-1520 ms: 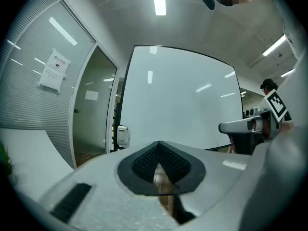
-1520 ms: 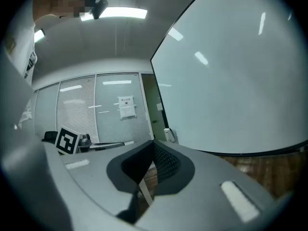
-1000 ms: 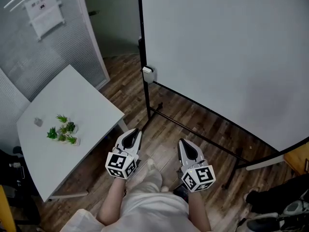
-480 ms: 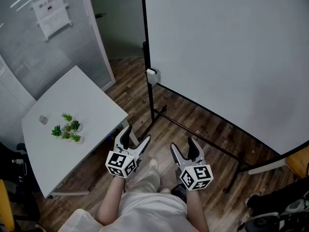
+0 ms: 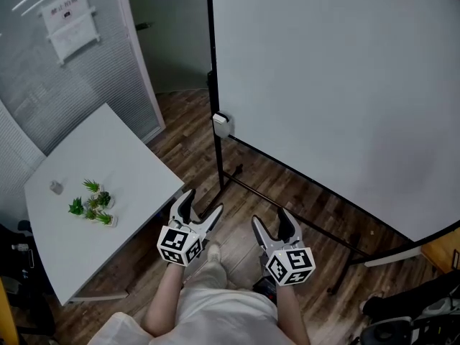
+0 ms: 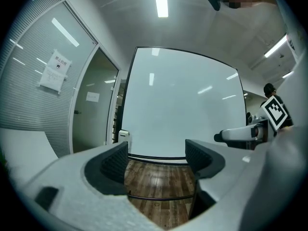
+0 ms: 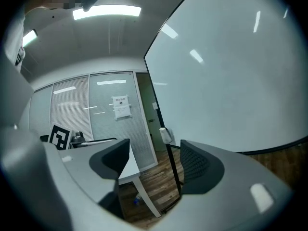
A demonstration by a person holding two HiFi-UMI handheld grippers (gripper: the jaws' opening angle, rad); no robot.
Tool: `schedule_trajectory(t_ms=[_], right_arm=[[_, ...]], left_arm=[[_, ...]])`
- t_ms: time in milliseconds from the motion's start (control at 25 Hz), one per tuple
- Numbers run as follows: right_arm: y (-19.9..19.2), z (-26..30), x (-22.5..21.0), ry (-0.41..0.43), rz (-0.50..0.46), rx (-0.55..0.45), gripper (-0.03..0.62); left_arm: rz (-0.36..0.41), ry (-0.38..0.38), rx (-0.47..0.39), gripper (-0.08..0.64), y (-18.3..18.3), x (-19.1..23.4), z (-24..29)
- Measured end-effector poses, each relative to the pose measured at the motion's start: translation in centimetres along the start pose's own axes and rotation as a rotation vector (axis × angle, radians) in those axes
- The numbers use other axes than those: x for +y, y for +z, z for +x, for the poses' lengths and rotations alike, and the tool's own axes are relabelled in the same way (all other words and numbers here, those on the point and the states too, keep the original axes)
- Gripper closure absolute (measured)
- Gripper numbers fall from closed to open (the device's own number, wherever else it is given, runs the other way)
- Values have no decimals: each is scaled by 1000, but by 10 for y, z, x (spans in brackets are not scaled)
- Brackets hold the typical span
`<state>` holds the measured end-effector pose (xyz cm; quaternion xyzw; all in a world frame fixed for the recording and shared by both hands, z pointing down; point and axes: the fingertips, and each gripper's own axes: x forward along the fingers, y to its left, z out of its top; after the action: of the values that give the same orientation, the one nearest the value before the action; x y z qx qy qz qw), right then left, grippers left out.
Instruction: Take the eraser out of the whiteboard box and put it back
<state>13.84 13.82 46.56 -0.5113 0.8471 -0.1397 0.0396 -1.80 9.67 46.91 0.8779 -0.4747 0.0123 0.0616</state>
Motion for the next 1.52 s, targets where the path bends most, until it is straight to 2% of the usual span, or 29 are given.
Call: schedule_trajectory(t_ms=[200,440,640,760,920,1160,1520], right_arm=[[5,41,-16,-8,-21,29,264],[15,97,-36,-46,-22,41,265],[15,143,-45,-66,-18,51,267],[14,165,-49,-82,-17,59,267],[15,188,-56,-106,-18,65,268],[19,222,-62,-135,-25,55,268],[25,248,-69,-178,-32,29,268]], left_arm=[[-27,-10,-8,198,3,30,45],[-24,-65,6,199,7,59,102],[33,-66,6,222,13,95,137],[40,-84,10,225,14,110,156],[39,-110,18,225,14,129,181],[93,-158,24,225,24,150,217],[92,-203,62,222,17,166,249]])
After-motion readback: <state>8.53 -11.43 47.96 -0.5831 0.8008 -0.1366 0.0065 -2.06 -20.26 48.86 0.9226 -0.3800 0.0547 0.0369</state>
